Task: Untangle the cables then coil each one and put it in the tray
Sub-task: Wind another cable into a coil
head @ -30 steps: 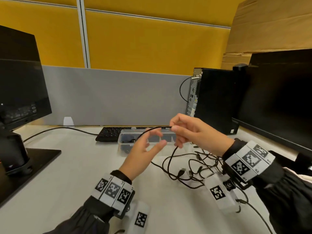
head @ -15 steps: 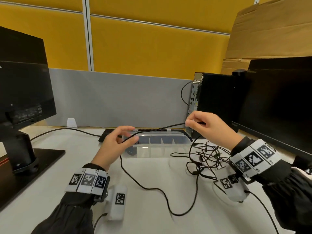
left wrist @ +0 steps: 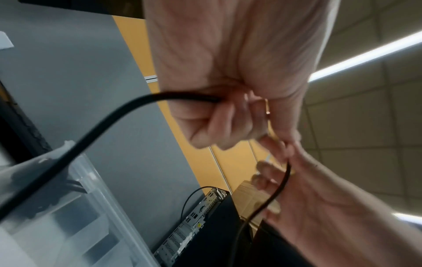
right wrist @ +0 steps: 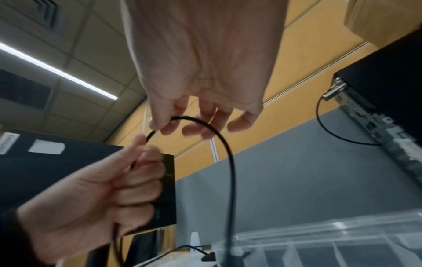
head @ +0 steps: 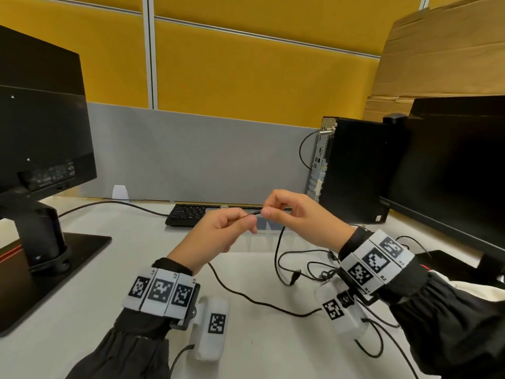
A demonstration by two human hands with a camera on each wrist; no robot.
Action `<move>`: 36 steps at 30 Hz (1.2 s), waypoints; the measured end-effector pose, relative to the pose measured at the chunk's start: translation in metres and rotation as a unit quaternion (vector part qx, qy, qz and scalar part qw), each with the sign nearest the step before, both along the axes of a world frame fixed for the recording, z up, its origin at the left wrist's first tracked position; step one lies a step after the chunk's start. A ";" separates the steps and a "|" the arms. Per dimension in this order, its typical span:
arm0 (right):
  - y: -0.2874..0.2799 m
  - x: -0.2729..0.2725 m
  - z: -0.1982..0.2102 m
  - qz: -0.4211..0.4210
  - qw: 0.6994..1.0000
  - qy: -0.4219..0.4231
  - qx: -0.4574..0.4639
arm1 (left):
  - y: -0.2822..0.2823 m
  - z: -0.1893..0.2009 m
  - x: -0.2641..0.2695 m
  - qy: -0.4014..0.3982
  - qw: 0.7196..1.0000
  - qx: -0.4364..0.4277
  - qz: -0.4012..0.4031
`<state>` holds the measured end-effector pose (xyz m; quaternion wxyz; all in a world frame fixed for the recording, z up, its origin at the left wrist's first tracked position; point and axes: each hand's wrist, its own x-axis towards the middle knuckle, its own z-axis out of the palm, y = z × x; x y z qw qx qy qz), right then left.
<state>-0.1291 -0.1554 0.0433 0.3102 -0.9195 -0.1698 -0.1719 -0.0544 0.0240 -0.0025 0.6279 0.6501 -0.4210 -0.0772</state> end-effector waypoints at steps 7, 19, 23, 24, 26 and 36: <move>-0.028 -0.002 -0.040 0.010 0.954 0.294 -0.060 | 0.013 -0.001 0.019 0.067 0.987 -0.098 0.107; -0.015 0.018 -0.024 -0.127 0.981 -0.081 -0.122 | 0.026 0.001 0.025 0.051 0.992 -0.055 0.097; -0.017 0.010 -0.011 0.019 0.995 0.065 0.068 | 0.007 -0.005 0.011 -0.035 0.995 0.037 0.091; -0.015 0.005 -0.008 0.056 0.984 0.112 0.125 | 0.002 -0.004 0.006 -0.055 0.993 0.041 0.099; -0.009 -0.002 -0.007 0.095 0.966 0.163 0.177 | -0.005 -0.006 0.000 -0.124 0.986 0.048 0.103; -0.003 -0.011 -0.010 0.120 0.940 0.219 0.231 | -0.008 -0.017 0.002 -0.249 0.955 0.139 0.080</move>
